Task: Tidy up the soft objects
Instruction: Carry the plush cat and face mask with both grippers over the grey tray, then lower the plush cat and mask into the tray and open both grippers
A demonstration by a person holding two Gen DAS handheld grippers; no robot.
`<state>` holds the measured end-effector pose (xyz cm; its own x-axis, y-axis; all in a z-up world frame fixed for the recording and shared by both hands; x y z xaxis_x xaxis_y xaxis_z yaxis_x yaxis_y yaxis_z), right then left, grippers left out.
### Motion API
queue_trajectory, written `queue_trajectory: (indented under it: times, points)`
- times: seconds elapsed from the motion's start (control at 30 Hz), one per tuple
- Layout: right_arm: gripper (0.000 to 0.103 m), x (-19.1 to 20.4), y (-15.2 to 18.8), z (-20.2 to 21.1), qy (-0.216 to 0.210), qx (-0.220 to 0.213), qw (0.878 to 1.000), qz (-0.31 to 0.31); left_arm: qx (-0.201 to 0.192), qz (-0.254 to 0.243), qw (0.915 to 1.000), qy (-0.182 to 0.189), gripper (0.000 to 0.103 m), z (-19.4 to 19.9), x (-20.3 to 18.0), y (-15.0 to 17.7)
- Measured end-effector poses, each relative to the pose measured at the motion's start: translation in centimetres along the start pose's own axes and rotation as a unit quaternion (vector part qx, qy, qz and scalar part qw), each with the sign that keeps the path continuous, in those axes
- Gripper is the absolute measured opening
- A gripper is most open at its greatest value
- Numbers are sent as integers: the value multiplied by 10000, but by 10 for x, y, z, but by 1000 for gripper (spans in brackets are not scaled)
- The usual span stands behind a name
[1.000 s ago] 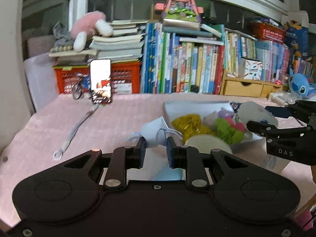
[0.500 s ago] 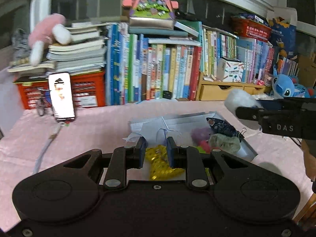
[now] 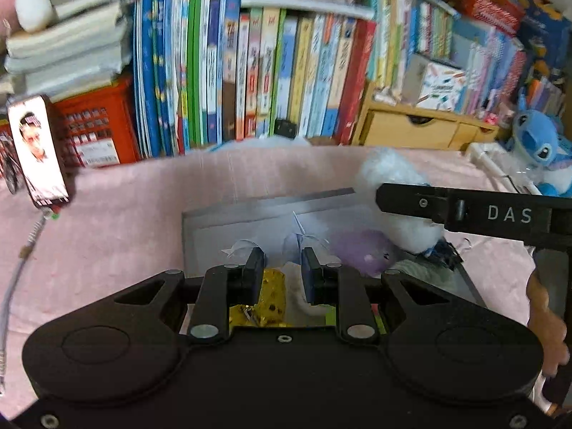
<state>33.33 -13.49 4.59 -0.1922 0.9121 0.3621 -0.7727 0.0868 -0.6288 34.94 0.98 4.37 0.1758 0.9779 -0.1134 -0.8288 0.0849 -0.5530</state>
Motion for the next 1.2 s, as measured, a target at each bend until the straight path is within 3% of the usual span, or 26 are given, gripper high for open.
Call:
queue_trajectory:
  times: [0.2, 0.53, 0.83, 1.03, 1.2]
  points:
    - [56, -14, -7, -41, -470, 381, 9954, -739, 407, 290, 9985, 240, 21, -40, 5, -7]
    - [56, -36, 2, -88, -990, 1046, 9710, -1908, 905, 456, 9934, 534, 21, -77, 10, 1]
    - [48, -43, 17, -104, -583, 1462, 9664, -2034, 1042, 542, 9911, 623, 21, -85, 10, 4]
    - [46, -44, 21, -104, -525, 1506, 9663, -2022, 1082, 607, 9903, 623, 22, -83, 11, 6]
    - [53, -41, 23, -100, -547, 1564, 9666, -1956, 1061, 606, 9905, 626, 38, -76, 11, 6]
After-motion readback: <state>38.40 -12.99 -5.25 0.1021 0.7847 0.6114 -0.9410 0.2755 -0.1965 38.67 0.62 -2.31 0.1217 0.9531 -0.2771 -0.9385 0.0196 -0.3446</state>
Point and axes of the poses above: each gripper's, at about its wrist camera, not at the fingertips, and z roughly against the way its jaws point, x to its left, y to its underside, the point moved 9 cm from there along -z, roughly the way its jaws point, and after that the axes turned 9 degrees about x, right-handed, at the moved point
